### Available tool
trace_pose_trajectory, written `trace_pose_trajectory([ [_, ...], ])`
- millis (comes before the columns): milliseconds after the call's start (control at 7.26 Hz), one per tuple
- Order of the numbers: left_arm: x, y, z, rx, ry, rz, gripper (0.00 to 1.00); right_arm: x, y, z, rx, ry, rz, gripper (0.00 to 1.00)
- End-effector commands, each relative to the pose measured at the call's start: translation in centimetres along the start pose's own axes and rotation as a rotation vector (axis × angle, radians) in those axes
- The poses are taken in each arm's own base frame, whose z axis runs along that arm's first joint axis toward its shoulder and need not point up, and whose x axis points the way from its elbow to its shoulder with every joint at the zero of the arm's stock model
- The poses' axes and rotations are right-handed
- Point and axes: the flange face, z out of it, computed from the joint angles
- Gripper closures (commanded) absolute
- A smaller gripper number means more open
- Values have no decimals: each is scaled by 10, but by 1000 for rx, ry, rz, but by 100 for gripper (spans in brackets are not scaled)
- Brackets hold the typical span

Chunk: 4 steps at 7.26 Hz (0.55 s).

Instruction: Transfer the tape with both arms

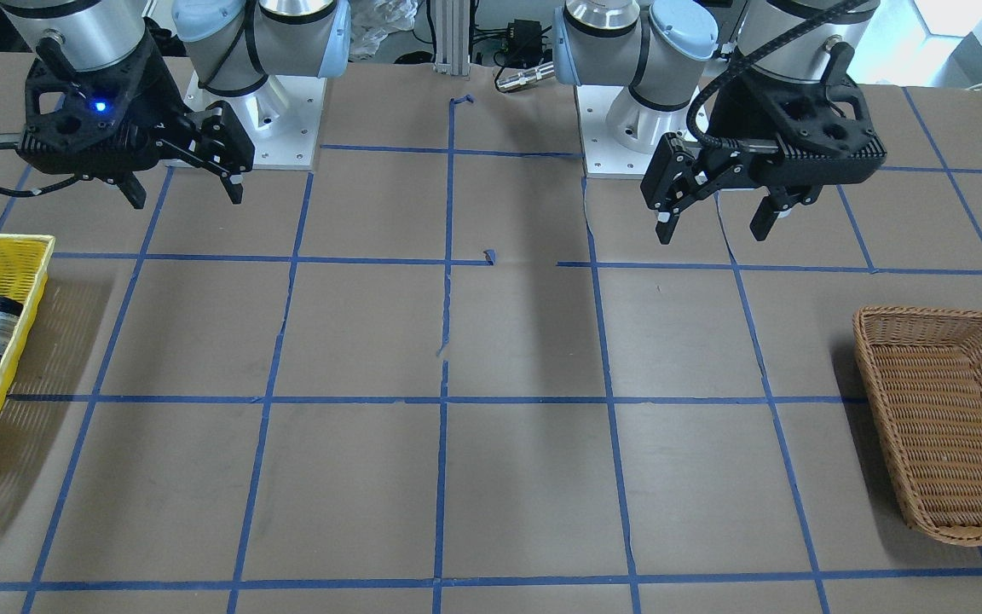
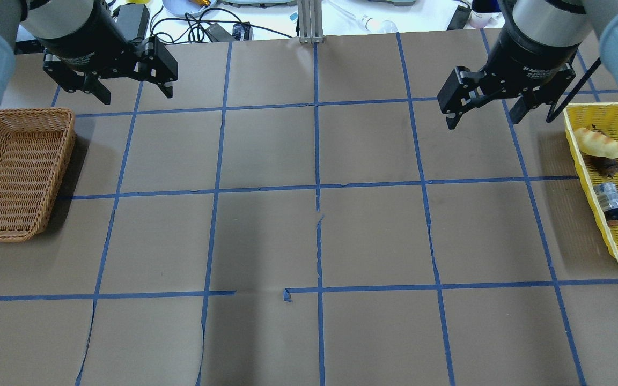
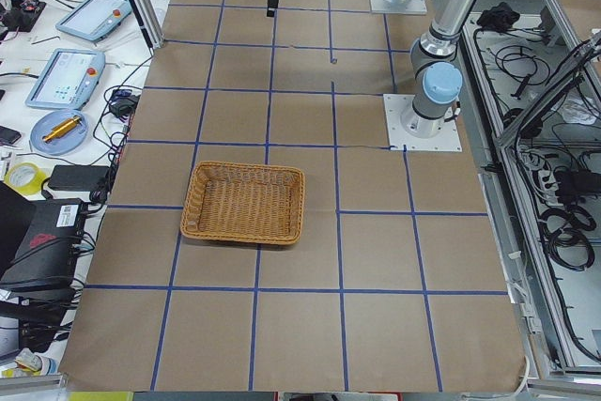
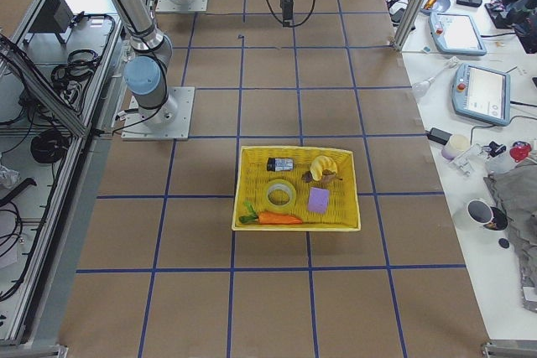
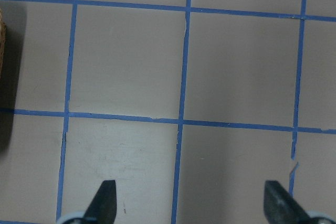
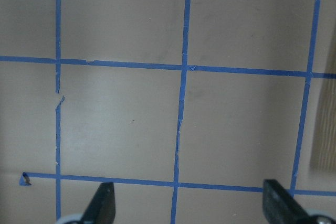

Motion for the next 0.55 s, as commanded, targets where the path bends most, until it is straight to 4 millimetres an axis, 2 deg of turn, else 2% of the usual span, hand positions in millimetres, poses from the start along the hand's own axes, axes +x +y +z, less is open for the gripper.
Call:
trace_pose_trajectory([
  [0,0,0,0,-2,-1,1,0,0,0,0,0,-2,-10,0],
  [413,1,0,0,-2,1,2,0,0,0,-1,4,-6,-3,0],
])
